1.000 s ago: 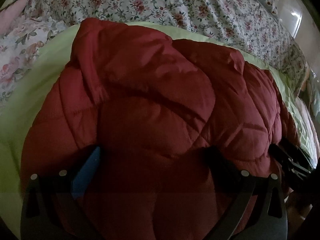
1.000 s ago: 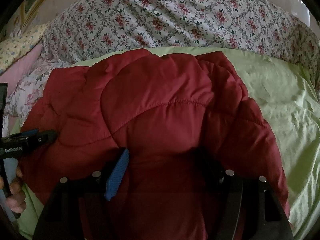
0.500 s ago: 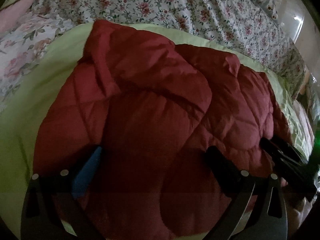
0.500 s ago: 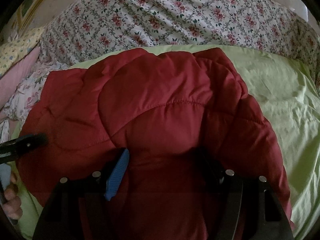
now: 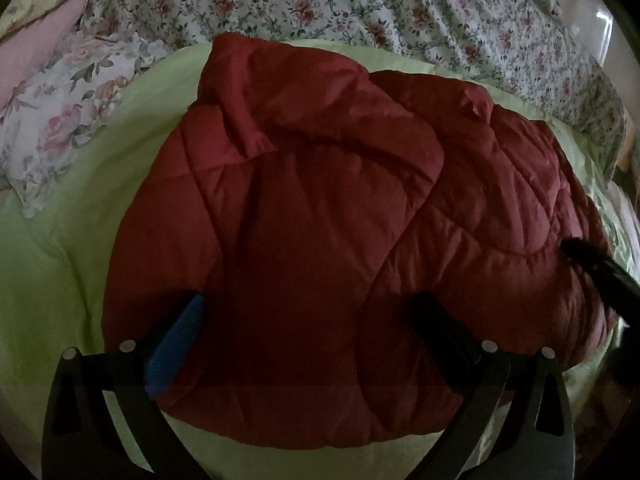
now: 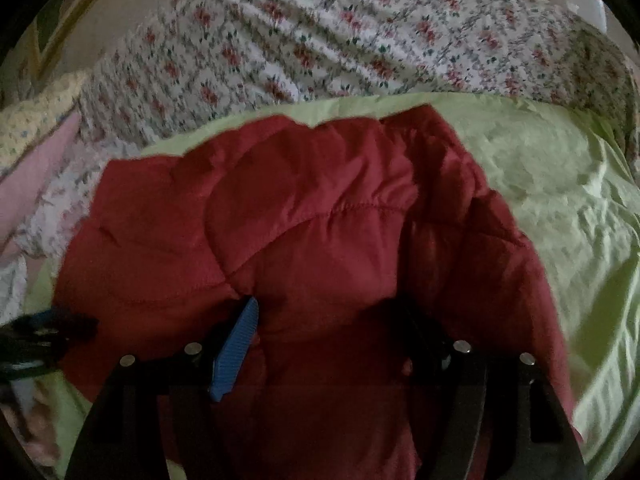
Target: Fold large clothes
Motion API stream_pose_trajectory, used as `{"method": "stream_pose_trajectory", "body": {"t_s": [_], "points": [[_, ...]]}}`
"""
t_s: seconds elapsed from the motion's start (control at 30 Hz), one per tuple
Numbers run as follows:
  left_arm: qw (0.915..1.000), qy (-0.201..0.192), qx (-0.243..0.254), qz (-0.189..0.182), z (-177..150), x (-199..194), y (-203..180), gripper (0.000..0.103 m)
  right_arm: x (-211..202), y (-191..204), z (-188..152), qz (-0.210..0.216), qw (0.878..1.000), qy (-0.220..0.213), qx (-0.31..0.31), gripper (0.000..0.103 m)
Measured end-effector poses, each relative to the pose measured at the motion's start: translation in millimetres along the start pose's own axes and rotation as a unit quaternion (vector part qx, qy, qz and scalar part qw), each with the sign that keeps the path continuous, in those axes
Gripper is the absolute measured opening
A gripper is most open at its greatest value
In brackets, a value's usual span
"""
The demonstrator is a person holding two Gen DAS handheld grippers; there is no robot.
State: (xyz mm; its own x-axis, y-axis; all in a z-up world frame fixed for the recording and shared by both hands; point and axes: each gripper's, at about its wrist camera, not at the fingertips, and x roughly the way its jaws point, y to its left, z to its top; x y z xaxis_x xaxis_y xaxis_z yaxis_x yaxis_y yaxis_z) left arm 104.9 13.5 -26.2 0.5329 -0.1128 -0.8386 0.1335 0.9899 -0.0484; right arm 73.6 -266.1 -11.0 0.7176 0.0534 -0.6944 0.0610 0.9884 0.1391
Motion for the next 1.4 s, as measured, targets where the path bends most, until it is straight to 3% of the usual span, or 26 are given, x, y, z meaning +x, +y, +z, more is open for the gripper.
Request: {"method": "stream_pose_trajectory", "body": {"t_s": [0.1, 0.23, 0.5, 0.67, 0.8, 0.9, 0.97, 1.2, 1.4], "points": [[1.0000, -0.003, 0.000, 0.001, -0.6, 1.1, -0.1, 0.103, -23.3, 2.2, -3.6, 0.002, 1.000, -0.017, 0.000, 0.074], [1.0000, -0.005, 0.001, 0.002, -1.6, 2.1, 0.5, 0.103, -38.9, 15.4, -10.4, 0.022, 0.999, -0.008, -0.022, 0.076], [0.9999, -0.006, -0.005, -0.008, -3.3, -2.8, 2.7, 0.103, -29.1, 39.3, -26.1, 0.018, 0.998, 0.017, -0.063, 0.080], [0.9969, -0.033, -0.021, -0.068, -2.3, -28.6, 8.3, 0.103, -34.5, 39.8, -25.7, 0.023, 0.998, 0.011, -0.057, 0.080], [0.9959, -0.030, -0.006, -0.085, 7.4, -27.9, -2.0, 0.103, -29.7, 36.1, -13.3, 0.037, 0.998, 0.012, -0.048, 0.082], [0.9976, -0.001, 0.013, -0.068, 10.1, -4.8, -13.2, 0.103, -6.6, 28.9, -6.3, 0.017, 0.998, 0.038, -0.051, 0.082], [0.9984, -0.004, 0.023, -0.052, 14.1, 6.8, -15.8, 0.103, 7.4, 17.9, -1.2, 0.010, 0.998, 0.045, -0.045, 0.082], [0.9990, 0.004, -0.004, -0.044, 48.4, 32.2, -4.5, 0.103, 33.5, -8.7, 27.7, -0.001, 0.998, 0.049, -0.034, 0.082], [0.9997, -0.005, 0.006, -0.023, 49.6, 41.3, -10.7, 0.103, 47.1, -25.8, 31.9, 0.003, 0.999, 0.032, -0.010, 0.082]]}}
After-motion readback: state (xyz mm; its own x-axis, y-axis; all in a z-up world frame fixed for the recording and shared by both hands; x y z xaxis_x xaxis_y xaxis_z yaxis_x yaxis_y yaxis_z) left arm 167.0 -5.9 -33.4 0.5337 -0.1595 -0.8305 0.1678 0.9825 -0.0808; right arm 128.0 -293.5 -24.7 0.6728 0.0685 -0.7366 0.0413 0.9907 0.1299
